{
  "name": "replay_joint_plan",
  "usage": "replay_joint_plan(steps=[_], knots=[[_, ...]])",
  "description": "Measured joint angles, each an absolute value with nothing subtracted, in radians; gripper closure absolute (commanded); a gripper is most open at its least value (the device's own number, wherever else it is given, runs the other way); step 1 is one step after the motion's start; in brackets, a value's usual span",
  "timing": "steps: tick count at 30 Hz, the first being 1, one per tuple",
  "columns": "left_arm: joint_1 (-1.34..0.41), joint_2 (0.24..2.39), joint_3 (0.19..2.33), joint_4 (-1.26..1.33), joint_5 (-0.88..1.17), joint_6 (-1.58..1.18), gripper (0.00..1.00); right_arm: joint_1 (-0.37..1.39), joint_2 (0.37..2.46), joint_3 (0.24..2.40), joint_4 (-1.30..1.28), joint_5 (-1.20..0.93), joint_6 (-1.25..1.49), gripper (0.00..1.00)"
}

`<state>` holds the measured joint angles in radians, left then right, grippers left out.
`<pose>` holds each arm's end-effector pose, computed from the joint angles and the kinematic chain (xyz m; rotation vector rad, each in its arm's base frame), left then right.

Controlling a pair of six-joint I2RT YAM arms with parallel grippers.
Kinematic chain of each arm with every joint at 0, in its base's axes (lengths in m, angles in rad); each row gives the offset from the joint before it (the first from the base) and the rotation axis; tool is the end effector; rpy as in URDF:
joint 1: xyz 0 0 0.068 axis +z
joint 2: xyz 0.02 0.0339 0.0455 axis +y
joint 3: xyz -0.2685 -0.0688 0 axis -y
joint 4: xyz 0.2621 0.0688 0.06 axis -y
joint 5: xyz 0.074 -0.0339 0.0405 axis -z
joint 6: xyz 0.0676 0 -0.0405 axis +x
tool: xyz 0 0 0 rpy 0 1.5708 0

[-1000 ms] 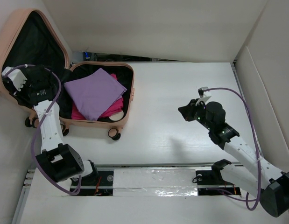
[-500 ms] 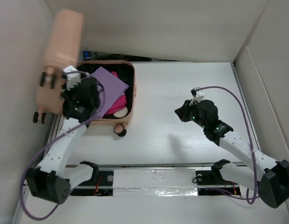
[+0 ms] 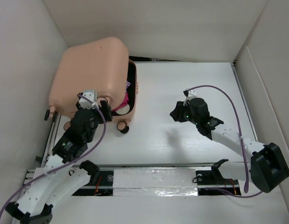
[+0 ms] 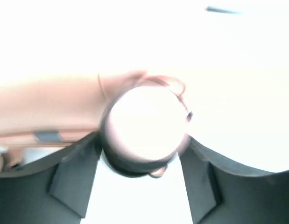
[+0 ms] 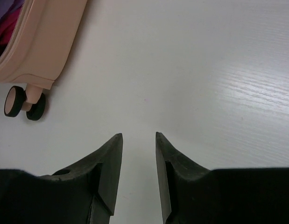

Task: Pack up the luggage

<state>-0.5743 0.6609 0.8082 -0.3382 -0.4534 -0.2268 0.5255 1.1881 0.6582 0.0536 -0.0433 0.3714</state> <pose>0.1763 -0.0788 0.3506 -0.0251 1.7457 -0.1876 0.2598 0.1540 0.2170 -0.1893 2.0924 0.5960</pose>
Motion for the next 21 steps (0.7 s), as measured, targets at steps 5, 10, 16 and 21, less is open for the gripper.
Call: replay_joint_plan(steps=[5, 10, 16, 21], knots=[[-0.566, 0.528, 0.855, -0.319, -0.209, -0.192, 0.45, 0.532, 1.201, 0.661, 0.062, -0.033, 0.372, 0.68], [-0.568, 0.517, 0.894, -0.274, -0.198, -0.2, 0.52, 0.532, 1.2, 0.661, 0.07, -0.01, 0.377, 1.0], [-0.505, 0.903, 1.206, -0.259, -0.451, -0.262, 0.53, 0.533, 1.224, 0.661, 0.126, -0.004, 0.381, 1.0], [-0.175, 1.358, 1.638, -0.271, -0.394, -0.33, 0.52, 0.554, 1.234, 0.659, 0.136, 0.019, 0.376, 1.0]])
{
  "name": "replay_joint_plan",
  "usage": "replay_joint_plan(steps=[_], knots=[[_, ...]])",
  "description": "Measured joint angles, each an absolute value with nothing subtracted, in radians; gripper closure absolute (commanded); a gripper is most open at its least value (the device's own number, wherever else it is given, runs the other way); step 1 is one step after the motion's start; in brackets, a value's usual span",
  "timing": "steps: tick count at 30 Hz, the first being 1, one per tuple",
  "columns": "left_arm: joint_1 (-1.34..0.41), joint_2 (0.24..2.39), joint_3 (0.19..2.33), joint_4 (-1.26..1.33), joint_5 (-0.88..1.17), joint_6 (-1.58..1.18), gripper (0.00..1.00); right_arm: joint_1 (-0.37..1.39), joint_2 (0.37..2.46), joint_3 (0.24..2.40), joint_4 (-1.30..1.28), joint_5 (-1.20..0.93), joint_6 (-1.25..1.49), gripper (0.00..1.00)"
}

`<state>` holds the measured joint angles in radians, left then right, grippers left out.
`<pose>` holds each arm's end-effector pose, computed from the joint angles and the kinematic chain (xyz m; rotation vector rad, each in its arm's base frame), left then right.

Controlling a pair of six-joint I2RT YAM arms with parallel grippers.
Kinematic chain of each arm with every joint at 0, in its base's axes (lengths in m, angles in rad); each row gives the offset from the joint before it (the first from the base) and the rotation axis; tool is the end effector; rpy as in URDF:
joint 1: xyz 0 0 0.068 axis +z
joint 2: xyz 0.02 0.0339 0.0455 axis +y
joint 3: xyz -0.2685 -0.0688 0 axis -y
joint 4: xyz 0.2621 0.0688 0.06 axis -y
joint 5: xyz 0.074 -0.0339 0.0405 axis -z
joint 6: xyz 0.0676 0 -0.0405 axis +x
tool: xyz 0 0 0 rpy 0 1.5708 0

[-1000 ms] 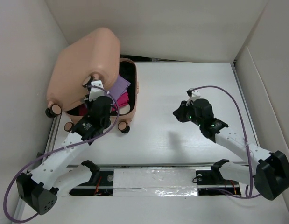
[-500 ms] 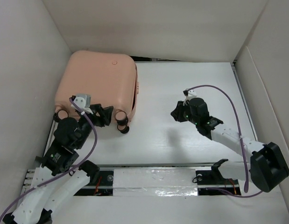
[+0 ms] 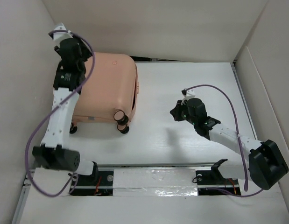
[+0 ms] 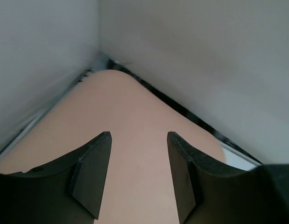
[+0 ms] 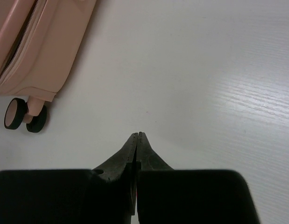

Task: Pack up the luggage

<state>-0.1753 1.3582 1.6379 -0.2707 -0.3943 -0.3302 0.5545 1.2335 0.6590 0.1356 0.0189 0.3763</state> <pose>0.3345 -0.0329 0.5072 -0.4265 1.5039 -0.0903 0.2659 0.1632 0.2146 -0.1707 2.0497 0.5690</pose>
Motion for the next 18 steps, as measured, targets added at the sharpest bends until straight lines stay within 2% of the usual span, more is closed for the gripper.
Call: replay_joint_plan(steps=[4, 9, 13, 18], knots=[[0.067, 1.57, 1.748, -0.334, -0.326, -0.385, 0.49, 0.576, 1.209, 0.659, 0.136, 0.027, 0.369, 0.91], [0.261, 1.759, 1.848, -0.401, -0.285, -0.395, 0.49, 0.599, 1.189, 0.659, 0.137, 0.027, 0.365, 0.88], [0.328, 1.85, 1.89, -0.421, -0.285, -0.375, 0.49, 0.617, 1.175, 0.659, 0.136, 0.027, 0.364, 0.86], [0.333, 1.962, 1.972, -0.437, -0.244, -0.343, 0.49, 0.617, 1.144, 0.659, 0.135, 0.029, 0.364, 0.83]])
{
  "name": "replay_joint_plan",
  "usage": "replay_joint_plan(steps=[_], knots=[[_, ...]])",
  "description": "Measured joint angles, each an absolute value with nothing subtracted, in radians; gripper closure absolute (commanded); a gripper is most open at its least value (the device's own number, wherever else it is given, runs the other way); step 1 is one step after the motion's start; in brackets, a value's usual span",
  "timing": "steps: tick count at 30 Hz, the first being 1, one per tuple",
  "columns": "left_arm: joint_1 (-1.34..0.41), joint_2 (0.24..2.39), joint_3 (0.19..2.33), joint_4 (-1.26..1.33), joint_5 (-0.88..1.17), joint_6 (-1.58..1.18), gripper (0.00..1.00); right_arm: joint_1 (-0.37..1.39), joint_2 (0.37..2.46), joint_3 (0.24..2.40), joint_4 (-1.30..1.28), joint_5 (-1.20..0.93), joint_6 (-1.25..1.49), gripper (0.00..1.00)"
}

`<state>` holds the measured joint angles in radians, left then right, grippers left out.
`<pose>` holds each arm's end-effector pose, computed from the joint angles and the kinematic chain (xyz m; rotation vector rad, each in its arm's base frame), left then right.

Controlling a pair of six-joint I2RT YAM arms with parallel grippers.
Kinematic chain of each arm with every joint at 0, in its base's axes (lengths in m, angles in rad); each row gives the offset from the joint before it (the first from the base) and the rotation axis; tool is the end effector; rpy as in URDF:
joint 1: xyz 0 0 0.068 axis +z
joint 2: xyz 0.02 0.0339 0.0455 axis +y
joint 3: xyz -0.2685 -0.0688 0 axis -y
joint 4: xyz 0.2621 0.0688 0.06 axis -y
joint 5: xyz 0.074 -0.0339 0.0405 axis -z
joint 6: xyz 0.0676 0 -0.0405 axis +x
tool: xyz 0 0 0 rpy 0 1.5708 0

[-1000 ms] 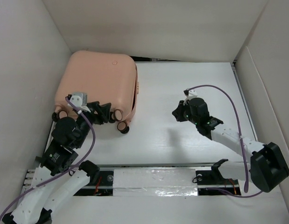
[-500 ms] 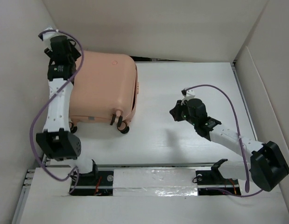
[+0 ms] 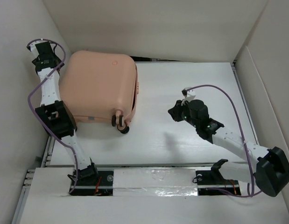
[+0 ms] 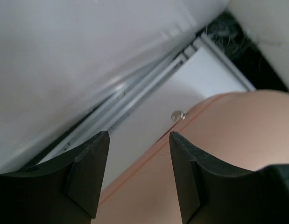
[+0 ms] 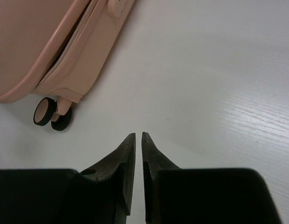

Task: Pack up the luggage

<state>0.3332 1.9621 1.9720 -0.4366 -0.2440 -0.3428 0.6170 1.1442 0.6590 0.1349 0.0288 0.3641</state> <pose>0.4775 0.1826 0.3665 -0.8063 1.8213 0.2373 0.2472 0.1730 0.2402 -0.2290 1.9590 0.6247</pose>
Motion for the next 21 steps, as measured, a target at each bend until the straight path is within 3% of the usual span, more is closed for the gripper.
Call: replay_joint_plan(steps=[3, 9, 13, 16, 17, 21], knots=[[0.328, 1.995, 1.926, -0.423, -0.204, -0.339, 0.5, 0.617, 1.121, 0.659, 0.134, 0.039, 0.363, 0.83], [0.358, 1.949, 1.649, -0.161, -0.157, -0.456, 0.51, 0.617, 1.084, 0.659, 0.125, 0.087, 0.361, 0.82], [0.337, 1.861, 1.452, 0.033, -0.135, -0.556, 0.51, 0.617, 1.058, 0.659, 0.103, 0.125, 0.355, 0.71], [0.289, 1.773, 1.289, 0.173, -0.113, -0.634, 0.51, 0.615, 1.039, 0.659, 0.088, 0.147, 0.353, 0.56], [0.266, 1.741, 1.235, 0.212, -0.105, -0.659, 0.51, 0.611, 1.036, 0.659, 0.085, 0.153, 0.352, 0.47], [0.157, 1.596, 1.009, 0.358, -0.064, -0.749, 0.51, 0.58, 1.074, 0.672, 0.072, 0.153, 0.356, 0.42]])
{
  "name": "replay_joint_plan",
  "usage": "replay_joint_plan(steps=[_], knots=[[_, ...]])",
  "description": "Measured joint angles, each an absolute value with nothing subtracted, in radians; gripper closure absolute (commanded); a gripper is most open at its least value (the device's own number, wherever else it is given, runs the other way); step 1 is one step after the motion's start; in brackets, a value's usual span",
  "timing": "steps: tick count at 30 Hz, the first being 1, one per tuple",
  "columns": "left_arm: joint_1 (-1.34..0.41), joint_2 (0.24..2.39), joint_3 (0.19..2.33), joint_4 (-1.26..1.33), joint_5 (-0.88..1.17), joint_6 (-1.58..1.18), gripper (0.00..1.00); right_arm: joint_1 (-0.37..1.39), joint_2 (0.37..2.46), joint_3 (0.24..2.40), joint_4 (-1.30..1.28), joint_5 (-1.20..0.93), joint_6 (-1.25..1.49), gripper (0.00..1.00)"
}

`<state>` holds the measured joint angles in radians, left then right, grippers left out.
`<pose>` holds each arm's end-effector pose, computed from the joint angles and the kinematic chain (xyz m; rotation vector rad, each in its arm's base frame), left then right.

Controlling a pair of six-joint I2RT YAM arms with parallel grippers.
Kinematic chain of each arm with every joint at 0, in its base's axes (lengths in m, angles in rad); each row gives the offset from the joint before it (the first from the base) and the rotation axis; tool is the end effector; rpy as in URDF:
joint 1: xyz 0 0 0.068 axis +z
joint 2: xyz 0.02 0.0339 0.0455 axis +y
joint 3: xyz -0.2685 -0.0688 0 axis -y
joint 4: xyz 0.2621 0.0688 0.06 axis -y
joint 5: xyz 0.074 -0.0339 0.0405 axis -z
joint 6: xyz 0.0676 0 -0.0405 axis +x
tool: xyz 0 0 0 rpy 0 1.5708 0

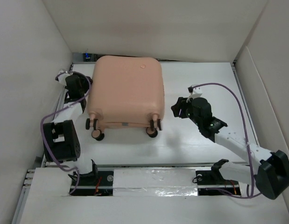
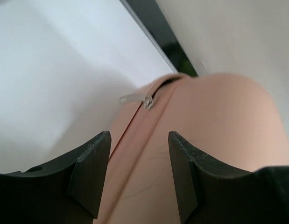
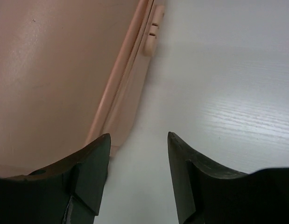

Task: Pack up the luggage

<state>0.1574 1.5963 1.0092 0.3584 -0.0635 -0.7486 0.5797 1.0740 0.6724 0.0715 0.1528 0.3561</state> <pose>0.4103 0.0695 0.2546 -0.8347 1.6104 -0.3643 0.2482 0.1502 0.2567 -0.1101 1.9239 0.4885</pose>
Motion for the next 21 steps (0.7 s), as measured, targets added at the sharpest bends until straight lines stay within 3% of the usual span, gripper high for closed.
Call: replay_joint_plan(steps=[8, 16, 18, 19, 21], knots=[[-0.021, 1.314, 0.627, 0.448, -0.061, -0.848, 0.51, 0.426, 1.367, 0.81, -0.023, 0.189, 0.369, 0.42], [-0.2, 1.006, 0.44, 0.539, -0.265, -0.878, 0.51, 0.385, 1.537, 0.975, -0.085, 0.155, 0.318, 0.42], [-0.264, 0.93, 0.398, 0.568, -0.289, -0.866, 0.52, 0.378, 1.631, 1.101, -0.159, 0.135, 0.302, 0.41], [-0.287, 0.896, 0.37, 0.577, -0.319, -0.852, 0.52, 0.371, 1.687, 1.183, -0.192, 0.134, 0.292, 0.4], [-0.326, 0.845, 0.326, 0.59, -0.38, -0.849, 0.52, 0.355, 1.78, 1.339, -0.246, 0.141, 0.278, 0.28]])
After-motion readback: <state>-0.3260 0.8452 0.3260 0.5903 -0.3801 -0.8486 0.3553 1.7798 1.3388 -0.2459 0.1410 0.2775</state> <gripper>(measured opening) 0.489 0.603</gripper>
